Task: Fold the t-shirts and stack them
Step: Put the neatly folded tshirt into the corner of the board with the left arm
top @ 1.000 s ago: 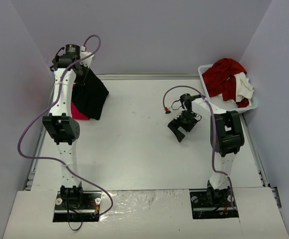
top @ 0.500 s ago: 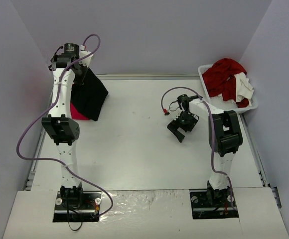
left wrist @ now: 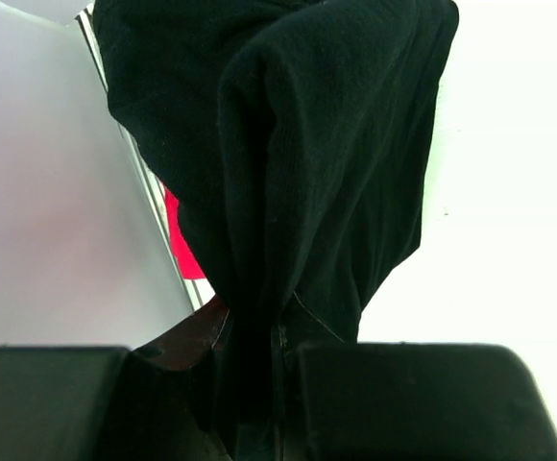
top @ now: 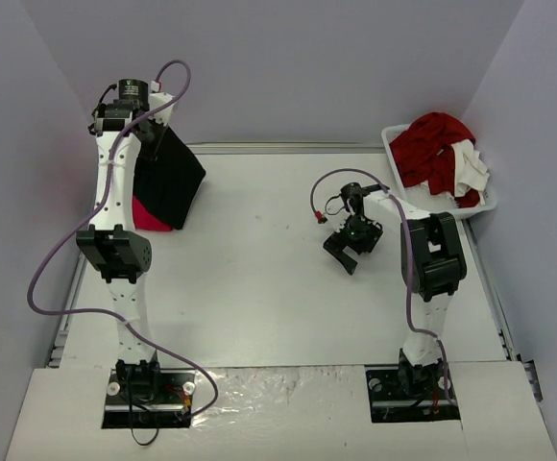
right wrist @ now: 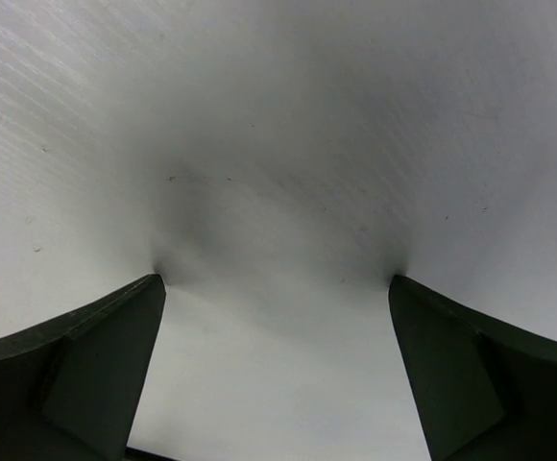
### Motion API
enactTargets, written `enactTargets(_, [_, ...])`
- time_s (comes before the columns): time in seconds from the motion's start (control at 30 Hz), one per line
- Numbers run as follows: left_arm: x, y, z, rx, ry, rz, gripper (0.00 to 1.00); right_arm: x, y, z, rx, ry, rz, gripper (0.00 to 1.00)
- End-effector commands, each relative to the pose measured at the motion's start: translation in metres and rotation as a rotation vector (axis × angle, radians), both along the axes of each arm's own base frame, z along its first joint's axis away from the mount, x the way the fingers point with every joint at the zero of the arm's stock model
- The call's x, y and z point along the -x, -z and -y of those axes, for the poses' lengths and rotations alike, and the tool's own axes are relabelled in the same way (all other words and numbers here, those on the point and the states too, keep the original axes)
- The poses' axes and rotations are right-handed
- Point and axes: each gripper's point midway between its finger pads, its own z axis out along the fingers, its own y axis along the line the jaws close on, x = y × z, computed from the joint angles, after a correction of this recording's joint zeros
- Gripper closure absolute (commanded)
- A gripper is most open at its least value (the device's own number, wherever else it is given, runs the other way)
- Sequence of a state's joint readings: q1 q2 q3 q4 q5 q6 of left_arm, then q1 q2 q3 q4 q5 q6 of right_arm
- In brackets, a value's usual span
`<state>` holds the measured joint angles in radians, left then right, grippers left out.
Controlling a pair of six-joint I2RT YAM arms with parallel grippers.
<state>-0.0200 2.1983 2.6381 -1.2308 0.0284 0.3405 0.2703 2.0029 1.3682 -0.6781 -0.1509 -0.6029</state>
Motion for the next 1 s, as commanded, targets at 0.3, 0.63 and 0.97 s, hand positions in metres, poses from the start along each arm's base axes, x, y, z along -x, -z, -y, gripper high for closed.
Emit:
enactTargets(0.3, [0.004, -0.046, -0.028, -0.134, -0.016, 0.119, 0.98, 0.038, 0.043, 0.005, 0.010, 0.004, -0.180, 0.00])
enactTargets(0.63, [-0.011, -0.037, -0.033, -0.183, -0.002, 0.125, 0.98, 0.043, 0.050, 0.008, 0.029, 0.005, -0.207, 0.00])
enactTargets(0.97, [-0.027, -0.023, -0.059, -0.231, -0.024, 0.117, 0.98, 0.055, 0.059, 0.012, 0.042, 0.005, -0.257, 0.00])
